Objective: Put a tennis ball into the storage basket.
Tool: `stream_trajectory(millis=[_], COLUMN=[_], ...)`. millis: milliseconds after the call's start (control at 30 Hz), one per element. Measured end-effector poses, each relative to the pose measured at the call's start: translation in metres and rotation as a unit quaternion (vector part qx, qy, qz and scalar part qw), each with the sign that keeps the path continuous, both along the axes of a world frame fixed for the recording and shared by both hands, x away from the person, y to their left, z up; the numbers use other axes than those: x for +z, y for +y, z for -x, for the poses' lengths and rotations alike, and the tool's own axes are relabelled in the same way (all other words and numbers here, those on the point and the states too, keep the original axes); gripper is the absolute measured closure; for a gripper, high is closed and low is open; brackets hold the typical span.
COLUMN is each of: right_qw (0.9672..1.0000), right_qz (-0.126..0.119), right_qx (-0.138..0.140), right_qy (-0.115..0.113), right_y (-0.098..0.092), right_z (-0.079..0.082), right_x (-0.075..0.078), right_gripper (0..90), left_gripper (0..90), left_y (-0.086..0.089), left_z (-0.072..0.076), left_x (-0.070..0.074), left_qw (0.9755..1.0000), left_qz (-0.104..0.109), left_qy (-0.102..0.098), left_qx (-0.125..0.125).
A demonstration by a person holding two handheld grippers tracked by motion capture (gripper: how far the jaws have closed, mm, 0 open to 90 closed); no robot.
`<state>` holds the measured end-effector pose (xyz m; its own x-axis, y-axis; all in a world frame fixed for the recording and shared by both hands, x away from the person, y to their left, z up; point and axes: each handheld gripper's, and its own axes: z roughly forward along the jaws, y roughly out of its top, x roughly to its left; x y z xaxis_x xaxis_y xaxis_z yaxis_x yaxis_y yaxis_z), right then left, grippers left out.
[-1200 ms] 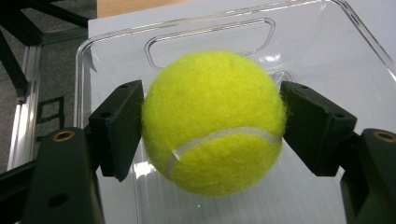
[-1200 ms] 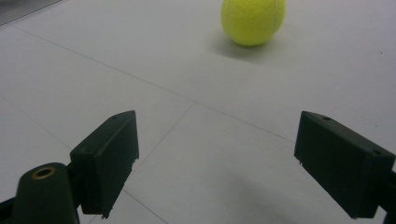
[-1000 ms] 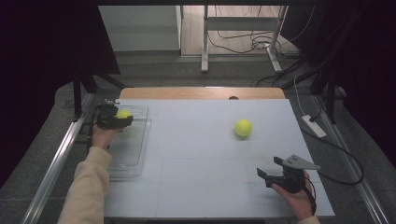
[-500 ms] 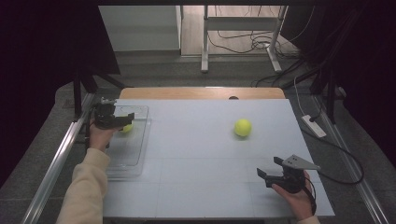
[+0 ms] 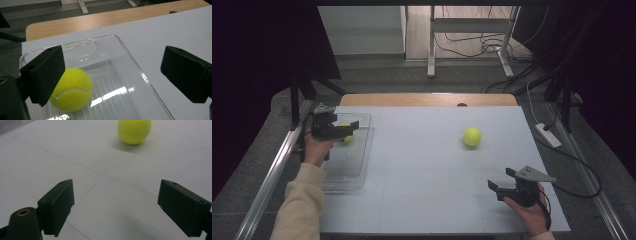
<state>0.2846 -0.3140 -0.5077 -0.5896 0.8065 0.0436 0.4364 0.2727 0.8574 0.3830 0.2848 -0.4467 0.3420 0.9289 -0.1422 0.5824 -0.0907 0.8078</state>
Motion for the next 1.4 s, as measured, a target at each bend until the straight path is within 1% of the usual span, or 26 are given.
stream_trajectory(millis=[33,133,167,233,367,433,500,533,800,900,1000,1167,1233,1400], right_qw=[1.0,1.0,1.0,1.0,1.0,1.0,1.0,1.0,1.0,1.0,1.0,1.0,1.0,1.0], right_qz=[0.0,0.0,0.0,0.0,0.0,0.0,0.0,-0.001,0.002,0.001,0.002,0.004,0.003,0.002], right_qx=[0.0,0.0,0.0,0.0,0.0,0.0,0.0,0.0,0.0,0.001,0.002,0.001,0.002,0.001], right_qy=[0.0,0.0,0.0,-0.001,0.0,0.0,0.0,0.0,0.001,0.003,0.003,0.004,0.004,0.004], right_y=[0.0,0.0,0.0,0.0,0.0,0.0,0.0,0.0,0.0,0.0,0.001,0.001,0.001,0.001], right_z=[0.0,0.0,0.0,0.0,0.0,0.0,0.0,0.0,0.0,0.0,0.0,0.0,0.0,0.0], right_x=[0.0,0.0,0.0,0.0,0.0,0.0,0.0,0.0,0.0,0.0,0.0,-0.001,-0.001,0.0], right_gripper=[13.9,14.0,13.9,13.9,13.9,13.9,13.9,13.9,13.9,13.9,13.9,13.8,13.8,13.9], left_gripper=[6.6,6.7,7.0,7.3,7.4,7.4,7.5,7.5,7.7,7.8,7.9,7.9,8.0,8.1], left_y=[0.0,-0.003,-0.004,-0.005,-0.008,-0.01,-0.011,-0.013,-0.017,-0.018,-0.02,-0.028,-0.029,-0.037], left_z=[0.0,0.004,0.006,0.009,0.014,0.017,0.02,0.023,0.031,0.035,0.039,0.046,0.047,0.052], left_x=[0.0,0.003,0.003,0.004,0.005,0.005,0.005,0.004,0.002,0.001,0.001,0.003,0.004,0.005], left_qw=[1.0,0.9999,0.9999,0.9996,0.9992,0.9989,0.9986,0.9983,0.9973,0.9966,0.996,0.9944,0.994,0.9921], left_qz=[0.0,0.003,0.006,0.014,0.015,0.019,0.022,0.023,0.027,0.039,0.039,0.043,0.044,0.045], left_qy=[0.0,-0.009,-0.011,-0.014,-0.019,-0.024,-0.024,-0.024,-0.029,-0.032,-0.036,-0.049,-0.052,-0.062], left_qx=[0.0,-0.008,-0.01,-0.021,-0.03,-0.035,-0.041,-0.049,-0.062,-0.066,-0.071,-0.084,-0.086,-0.1])
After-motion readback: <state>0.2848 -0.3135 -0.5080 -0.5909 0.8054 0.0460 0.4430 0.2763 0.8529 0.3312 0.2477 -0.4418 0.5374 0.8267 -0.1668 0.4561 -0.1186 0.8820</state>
